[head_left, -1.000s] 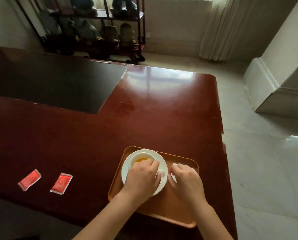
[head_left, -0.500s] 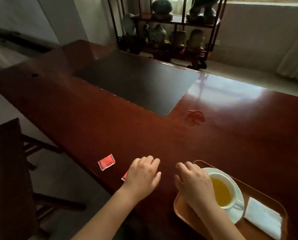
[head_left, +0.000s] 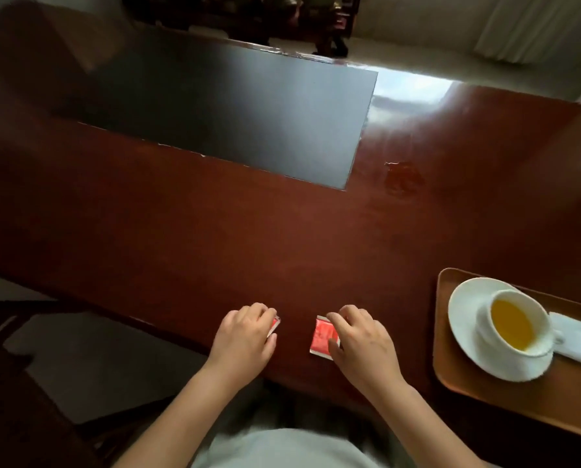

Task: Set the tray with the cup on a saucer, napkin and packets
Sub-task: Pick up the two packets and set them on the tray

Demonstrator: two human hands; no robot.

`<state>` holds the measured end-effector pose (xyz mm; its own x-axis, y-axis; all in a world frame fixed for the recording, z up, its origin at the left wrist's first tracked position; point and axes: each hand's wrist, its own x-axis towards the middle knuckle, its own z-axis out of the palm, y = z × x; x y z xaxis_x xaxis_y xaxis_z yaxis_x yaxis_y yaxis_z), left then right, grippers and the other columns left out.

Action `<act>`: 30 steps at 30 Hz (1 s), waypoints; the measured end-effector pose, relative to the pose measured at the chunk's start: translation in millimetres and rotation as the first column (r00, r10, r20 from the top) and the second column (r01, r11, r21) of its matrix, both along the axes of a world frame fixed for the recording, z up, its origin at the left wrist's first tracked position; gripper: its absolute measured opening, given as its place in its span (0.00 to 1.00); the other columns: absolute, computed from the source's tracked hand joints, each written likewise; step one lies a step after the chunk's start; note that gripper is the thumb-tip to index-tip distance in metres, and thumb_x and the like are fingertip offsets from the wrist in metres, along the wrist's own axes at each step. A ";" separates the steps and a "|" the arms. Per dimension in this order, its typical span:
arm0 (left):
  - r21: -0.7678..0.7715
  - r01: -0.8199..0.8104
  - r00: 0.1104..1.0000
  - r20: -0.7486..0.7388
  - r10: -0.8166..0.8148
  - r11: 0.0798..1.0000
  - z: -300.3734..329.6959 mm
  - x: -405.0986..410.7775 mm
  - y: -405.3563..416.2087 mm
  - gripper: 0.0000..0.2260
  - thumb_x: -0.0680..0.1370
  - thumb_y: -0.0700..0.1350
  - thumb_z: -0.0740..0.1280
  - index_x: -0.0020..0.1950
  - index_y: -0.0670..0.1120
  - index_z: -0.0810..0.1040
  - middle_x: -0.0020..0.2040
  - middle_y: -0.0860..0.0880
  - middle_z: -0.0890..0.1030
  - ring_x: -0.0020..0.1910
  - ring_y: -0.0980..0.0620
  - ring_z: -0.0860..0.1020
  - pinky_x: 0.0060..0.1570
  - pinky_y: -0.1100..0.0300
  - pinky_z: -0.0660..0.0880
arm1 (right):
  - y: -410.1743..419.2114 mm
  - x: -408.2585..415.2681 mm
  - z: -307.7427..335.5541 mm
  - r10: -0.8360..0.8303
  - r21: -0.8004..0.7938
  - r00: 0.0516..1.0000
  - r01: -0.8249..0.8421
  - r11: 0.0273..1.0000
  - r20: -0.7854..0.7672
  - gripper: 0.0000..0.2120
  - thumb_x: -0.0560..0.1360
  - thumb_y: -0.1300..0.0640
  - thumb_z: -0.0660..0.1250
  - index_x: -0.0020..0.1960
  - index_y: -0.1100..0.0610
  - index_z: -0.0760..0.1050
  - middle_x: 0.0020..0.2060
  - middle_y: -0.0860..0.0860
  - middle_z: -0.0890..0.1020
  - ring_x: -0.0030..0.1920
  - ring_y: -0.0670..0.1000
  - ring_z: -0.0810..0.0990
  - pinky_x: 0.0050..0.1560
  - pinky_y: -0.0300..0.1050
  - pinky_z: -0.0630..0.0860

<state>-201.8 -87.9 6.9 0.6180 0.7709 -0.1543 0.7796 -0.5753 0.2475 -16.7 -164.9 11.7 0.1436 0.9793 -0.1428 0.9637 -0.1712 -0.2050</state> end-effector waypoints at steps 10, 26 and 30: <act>-0.164 0.251 0.962 -0.069 -0.265 0.954 -47.7 -33.7 26.6 0.36 0.76 0.57 0.61 0.76 0.52 0.44 0.76 0.52 0.38 0.75 0.52 0.37 0.72 0.49 0.45 | -10.6 -15.7 -42.1 0.028 -0.061 1.000 -0.029 0.998 -0.003 0.34 0.63 0.51 0.77 0.66 0.55 0.71 0.66 0.57 0.74 0.67 0.57 0.71 0.58 0.56 0.75; -0.078 0.389 0.921 0.045 -0.387 0.918 -54.9 -62.7 2.6 0.37 0.55 0.29 0.80 0.63 0.40 0.76 0.64 0.41 0.77 0.63 0.45 0.75 0.51 0.58 0.79 | -47.6 -38.8 -72.7 0.122 -0.012 0.992 -0.122 0.993 0.042 0.36 0.66 0.50 0.75 0.70 0.58 0.66 0.68 0.54 0.72 0.69 0.54 0.68 0.63 0.59 0.69; -0.106 0.321 0.941 0.151 -0.304 0.941 -52.9 -61.5 3.9 0.27 0.63 0.31 0.78 0.61 0.40 0.78 0.60 0.42 0.80 0.59 0.46 0.79 0.50 0.58 0.79 | -50.5 -41.4 -74.6 0.131 0.100 0.991 -0.132 0.986 0.019 0.28 0.69 0.56 0.74 0.66 0.59 0.71 0.64 0.54 0.77 0.65 0.53 0.73 0.62 0.54 0.72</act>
